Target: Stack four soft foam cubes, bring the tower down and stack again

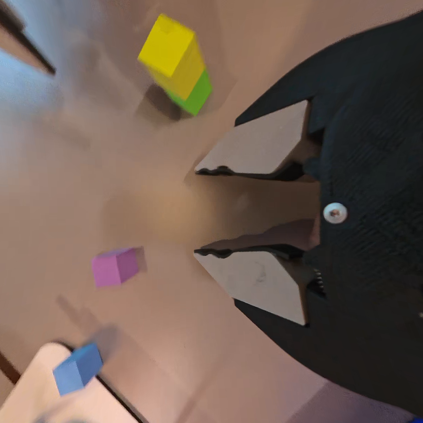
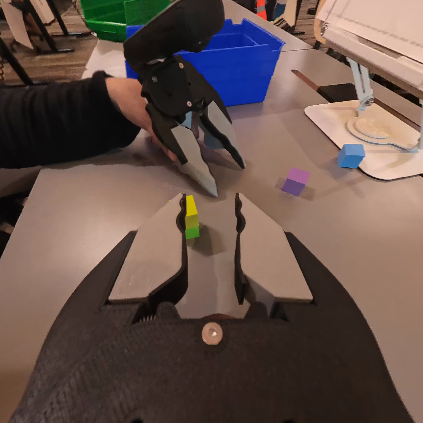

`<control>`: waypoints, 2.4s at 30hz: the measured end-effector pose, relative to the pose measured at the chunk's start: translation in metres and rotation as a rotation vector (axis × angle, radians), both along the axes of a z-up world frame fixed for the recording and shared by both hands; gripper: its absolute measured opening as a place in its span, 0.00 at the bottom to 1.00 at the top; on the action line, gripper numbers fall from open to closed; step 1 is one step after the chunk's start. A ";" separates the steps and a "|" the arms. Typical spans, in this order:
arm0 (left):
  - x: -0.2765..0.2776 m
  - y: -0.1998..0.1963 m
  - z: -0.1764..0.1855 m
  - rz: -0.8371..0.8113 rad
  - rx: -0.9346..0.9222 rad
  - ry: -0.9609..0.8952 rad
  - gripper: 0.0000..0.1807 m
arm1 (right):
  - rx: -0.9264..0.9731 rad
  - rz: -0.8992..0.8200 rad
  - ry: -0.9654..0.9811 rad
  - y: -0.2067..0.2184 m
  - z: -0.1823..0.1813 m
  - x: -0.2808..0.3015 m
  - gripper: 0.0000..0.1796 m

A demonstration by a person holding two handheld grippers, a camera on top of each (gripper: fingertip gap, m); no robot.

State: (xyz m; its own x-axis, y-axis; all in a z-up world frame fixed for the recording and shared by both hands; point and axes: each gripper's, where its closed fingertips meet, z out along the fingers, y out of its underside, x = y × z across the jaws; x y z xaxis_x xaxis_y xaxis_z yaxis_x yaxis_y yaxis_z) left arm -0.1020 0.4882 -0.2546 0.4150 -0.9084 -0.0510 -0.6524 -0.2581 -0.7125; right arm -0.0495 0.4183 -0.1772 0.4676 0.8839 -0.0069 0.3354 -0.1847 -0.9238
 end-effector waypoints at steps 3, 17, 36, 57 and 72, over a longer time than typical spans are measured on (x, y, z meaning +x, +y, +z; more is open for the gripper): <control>0.004 0.021 -0.001 0.091 -0.028 -0.049 0.34 | 0.002 -0.018 0.014 0.003 0.003 0.003 0.22; 0.048 0.073 -0.001 0.165 -0.004 -0.048 0.33 | -0.012 -0.026 0.004 0.005 -0.003 0.005 0.21; 0.058 -0.002 0.099 -0.261 0.799 -0.279 0.14 | -0.074 -0.179 0.169 0.018 0.018 0.038 0.20; 0.082 -0.062 0.109 -0.497 1.210 -0.085 0.14 | -0.101 -0.064 0.312 0.002 0.035 0.022 0.13; 0.083 -0.072 0.118 -0.514 1.189 -0.163 0.14 | -0.161 0.017 0.412 -0.007 0.044 0.017 0.13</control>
State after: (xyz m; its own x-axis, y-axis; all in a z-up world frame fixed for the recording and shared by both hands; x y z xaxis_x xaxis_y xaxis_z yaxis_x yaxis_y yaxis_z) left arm -0.0192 0.4159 -0.1363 0.1133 -0.3979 -0.9104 -0.3723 0.8326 -0.4102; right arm -0.0321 0.4110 -0.1329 0.3827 0.8635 -0.3284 -0.0508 -0.3352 -0.9408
